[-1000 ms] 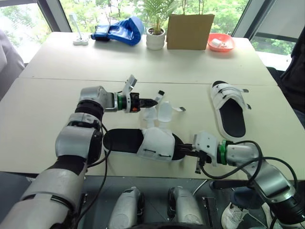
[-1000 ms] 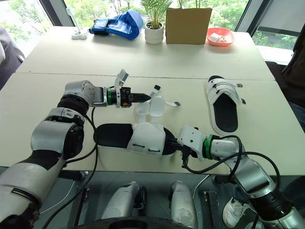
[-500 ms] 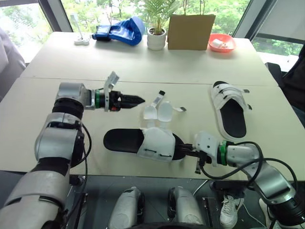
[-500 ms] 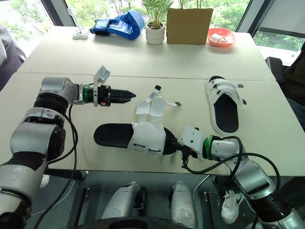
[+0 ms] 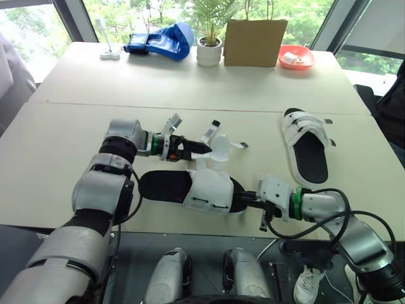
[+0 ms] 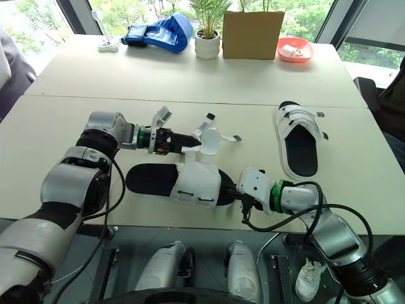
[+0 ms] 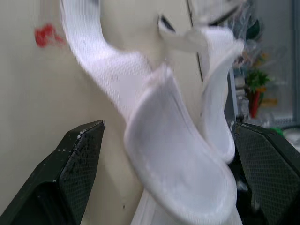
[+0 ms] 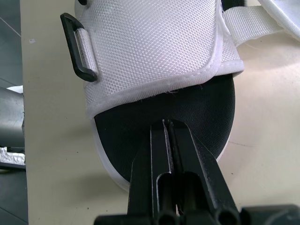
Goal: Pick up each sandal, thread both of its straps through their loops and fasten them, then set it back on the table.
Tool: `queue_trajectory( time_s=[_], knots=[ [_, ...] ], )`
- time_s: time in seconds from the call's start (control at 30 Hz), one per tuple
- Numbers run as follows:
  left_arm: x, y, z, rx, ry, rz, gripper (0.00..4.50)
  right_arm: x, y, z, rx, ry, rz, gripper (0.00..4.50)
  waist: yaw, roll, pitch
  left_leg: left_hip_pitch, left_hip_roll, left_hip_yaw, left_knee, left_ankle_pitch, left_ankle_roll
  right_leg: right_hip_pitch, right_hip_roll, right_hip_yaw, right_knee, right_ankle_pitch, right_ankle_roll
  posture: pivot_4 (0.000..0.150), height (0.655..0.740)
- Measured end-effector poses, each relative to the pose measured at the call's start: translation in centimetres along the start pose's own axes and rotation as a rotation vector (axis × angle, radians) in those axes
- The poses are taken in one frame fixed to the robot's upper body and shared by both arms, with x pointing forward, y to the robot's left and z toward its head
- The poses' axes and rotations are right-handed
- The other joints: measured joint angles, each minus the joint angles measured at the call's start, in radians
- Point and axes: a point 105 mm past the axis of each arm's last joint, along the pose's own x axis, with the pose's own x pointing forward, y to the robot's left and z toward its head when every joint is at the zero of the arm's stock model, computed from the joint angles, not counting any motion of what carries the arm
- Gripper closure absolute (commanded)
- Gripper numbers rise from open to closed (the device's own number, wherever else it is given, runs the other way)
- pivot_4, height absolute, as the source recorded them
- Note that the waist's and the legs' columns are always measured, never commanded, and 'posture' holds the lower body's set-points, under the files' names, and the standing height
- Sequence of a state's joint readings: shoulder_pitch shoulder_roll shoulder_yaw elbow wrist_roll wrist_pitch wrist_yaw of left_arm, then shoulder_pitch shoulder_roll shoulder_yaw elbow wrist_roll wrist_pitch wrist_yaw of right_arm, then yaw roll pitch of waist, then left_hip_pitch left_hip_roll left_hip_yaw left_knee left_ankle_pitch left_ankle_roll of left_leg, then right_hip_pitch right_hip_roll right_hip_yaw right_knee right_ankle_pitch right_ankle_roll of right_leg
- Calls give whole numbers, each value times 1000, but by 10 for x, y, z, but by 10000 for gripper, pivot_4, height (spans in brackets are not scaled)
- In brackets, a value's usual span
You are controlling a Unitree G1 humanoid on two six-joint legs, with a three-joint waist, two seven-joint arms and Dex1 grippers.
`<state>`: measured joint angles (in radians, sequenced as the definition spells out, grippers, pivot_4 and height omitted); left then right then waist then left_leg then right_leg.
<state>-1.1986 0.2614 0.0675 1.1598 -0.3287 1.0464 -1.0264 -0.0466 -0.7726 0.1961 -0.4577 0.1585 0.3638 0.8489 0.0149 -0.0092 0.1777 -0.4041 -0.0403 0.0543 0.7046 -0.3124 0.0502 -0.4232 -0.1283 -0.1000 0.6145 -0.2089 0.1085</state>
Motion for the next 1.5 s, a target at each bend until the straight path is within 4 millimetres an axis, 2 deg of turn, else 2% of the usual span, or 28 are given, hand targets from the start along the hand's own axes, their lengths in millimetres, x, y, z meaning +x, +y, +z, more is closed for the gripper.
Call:
queue_trajectory(
  time_s=[0.1,0.27,0.37,0.53,0.6,0.7,0.8,0.9,1.0,1.1,1.17,1.33,1.5],
  knots=[
    [8,2,15,-38,-123,39,633,0,0,0,-1,-1,-1,45000,-1,0,0,0,0,0,0,0,0,0,-1,0,0,0,0,1500,7209],
    [5,3,31,-72,-240,58,633,0,1,0,-1,0,-7,45000,-1,0,0,0,-1,0,0,0,0,0,0,-2,0,0,0,1500,7209],
    [4,-1,38,-63,-272,47,7606,0,1,0,-4,1,-13,45000,-1,0,0,0,-1,0,0,0,0,0,0,-2,0,0,0,1500,7209],
    [7,-10,36,-63,-251,-12,31964,0,1,0,-5,1,-14,45000,-2,0,0,0,-1,0,0,0,0,0,1,-2,0,0,0,1500,7209],
    [8,-10,34,-61,-236,-17,39226,0,1,0,-5,2,-14,45000,-2,0,0,0,-1,0,0,0,0,1,1,-2,0,0,0,1500,7209],
    [7,-6,30,-30,-201,20,39226,0,1,0,-5,2,-15,45000,-2,0,0,0,-1,0,0,0,0,1,1,-2,0,0,0,1500,7209],
    [-1,-2,30,-7,-183,29,29233,1,2,0,-3,1,-13,45000,-3,0,0,0,-1,0,0,0,0,1,1,-2,0,0,0,1500,7209],
    [-31,7,34,17,-173,66,14611,1,4,-1,1,-2,-20,45000,-5,0,0,0,0,1,-1,0,-1,0,2,-2,0,0,0,1500,7209],
    [-39,12,26,3,-122,85,490,-2,2,-2,-1,6,-31,45000,2,-1,-1,0,-1,-1,0,0,-1,3,1,-4,-1,0,0,1500,7209],
    [-31,15,10,-21,-39,77,490,-1,3,-2,-2,6,-32,45000,0,-1,-1,1,-1,-2,1,0,-1,5,1,-5,-1,0,0,1500,7209],
    [-27,12,7,-27,-11,62,490,-1,3,-2,-8,6,-32,45000,-1,-1,-1,1,-1,-3,1,0,-1,4,1,-5,-1,0,0,1500,7209],
    [-19,7,1,-49,22,31,490,-1,4,-3,-18,7,-35,45000,0,-1,-1,1,-1,-3,1,0,-1,4,1,-5,-1,0,0,1500,7209],
    [2,2,1,-64,-9,27,490,-2,4,-4,-19,13,-40,45000,4,-1,-1,6,-1,-5,1,0,-1,10,-1,-6,-2,0,0,1500,7209]
  ],
)
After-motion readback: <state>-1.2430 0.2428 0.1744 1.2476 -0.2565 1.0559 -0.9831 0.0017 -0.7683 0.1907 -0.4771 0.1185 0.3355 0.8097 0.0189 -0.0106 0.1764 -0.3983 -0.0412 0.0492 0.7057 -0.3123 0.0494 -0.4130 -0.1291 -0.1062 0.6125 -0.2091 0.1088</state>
